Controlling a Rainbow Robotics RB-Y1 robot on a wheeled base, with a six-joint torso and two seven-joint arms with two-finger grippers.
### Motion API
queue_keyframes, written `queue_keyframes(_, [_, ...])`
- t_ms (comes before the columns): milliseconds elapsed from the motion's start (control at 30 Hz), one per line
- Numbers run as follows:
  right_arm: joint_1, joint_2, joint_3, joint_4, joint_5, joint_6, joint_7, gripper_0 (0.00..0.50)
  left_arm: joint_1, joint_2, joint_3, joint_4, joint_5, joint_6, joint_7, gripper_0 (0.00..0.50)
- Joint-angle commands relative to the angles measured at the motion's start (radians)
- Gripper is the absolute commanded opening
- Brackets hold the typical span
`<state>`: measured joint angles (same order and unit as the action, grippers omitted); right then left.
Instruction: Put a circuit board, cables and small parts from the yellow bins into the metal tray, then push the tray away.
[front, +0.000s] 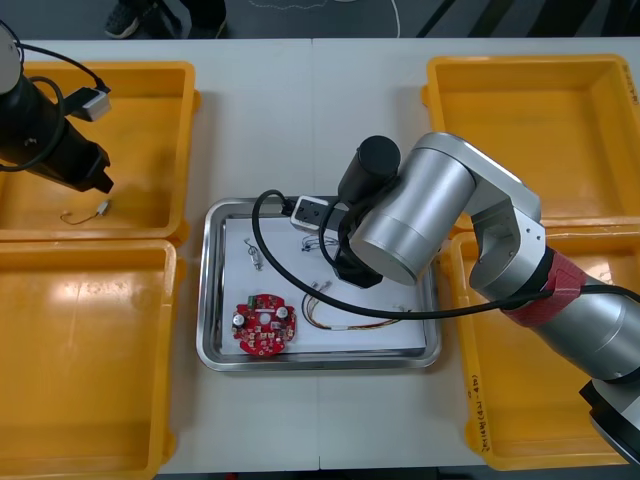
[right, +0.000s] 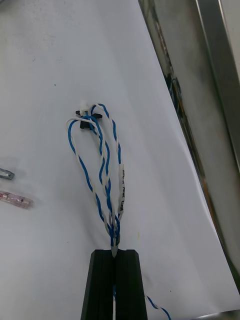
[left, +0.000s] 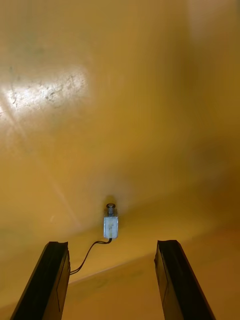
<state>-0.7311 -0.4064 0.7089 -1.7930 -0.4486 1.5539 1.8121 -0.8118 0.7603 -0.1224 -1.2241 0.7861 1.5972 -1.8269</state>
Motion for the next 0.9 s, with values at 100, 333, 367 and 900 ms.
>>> queue_keyframes(100, [0.004,-0.023,0.040,-0.011,0.022,-0.014,0.059,0.000,0.023,-0.032,-0.008,0.003,-0.027,-0.037,-0.012,0.500])
queue_keyframes(333, [0.007,-0.038,0.060,0.009,0.034,-0.046,0.081,0.000,0.043,-0.032,-0.008,0.003,-0.047,-0.046,0.015,0.500])
queue_keyframes(367, [0.007,-0.038,0.061,0.014,0.033,-0.051,0.082,0.000,0.043,-0.032,-0.008,0.003,-0.048,-0.048,0.017,0.500])
queue_keyframes(900, [0.006,-0.040,0.063,0.032,0.037,-0.075,0.101,0.468,0.091,-0.069,-0.008,0.003,-0.102,-0.111,0.057,0.500])
